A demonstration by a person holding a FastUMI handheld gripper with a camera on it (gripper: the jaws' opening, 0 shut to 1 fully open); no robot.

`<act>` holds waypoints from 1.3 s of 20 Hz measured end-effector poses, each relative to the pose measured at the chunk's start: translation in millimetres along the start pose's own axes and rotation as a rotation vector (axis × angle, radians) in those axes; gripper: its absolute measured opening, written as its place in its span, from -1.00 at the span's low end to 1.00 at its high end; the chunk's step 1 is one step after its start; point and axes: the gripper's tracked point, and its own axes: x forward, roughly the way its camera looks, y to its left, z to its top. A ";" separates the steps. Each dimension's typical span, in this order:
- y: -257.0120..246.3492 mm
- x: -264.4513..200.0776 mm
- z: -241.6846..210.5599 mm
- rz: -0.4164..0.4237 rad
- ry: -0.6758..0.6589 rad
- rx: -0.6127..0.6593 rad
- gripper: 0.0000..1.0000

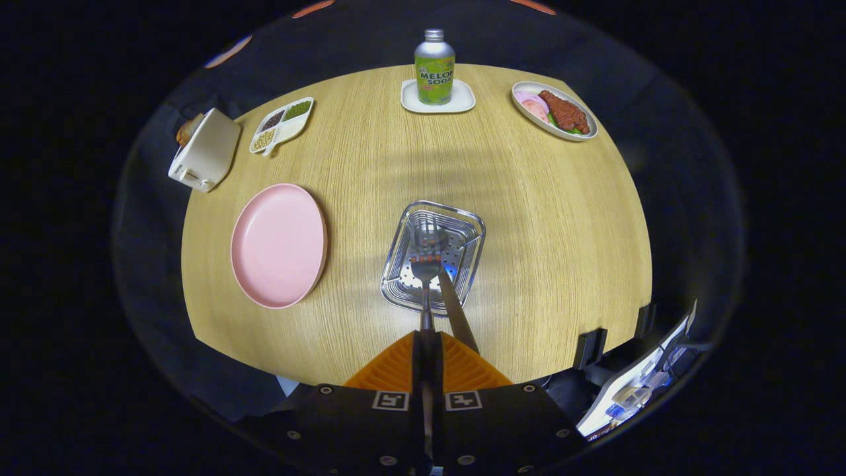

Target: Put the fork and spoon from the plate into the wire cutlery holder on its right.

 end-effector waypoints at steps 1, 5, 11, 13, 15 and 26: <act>1.2 1.4 0.8 0.009 0.016 0.009 -0.89; -5.3 10.4 11.2 0.048 0.053 0.073 -0.87; -6.0 13.1 27.5 0.073 0.027 0.125 -0.79; -8.2 12.3 29.4 0.072 0.013 0.130 -0.77; -10.9 13.9 28.3 0.067 0.004 0.135 -0.78; -24.8 -49.2 92.6 0.079 -0.454 0.169 -0.65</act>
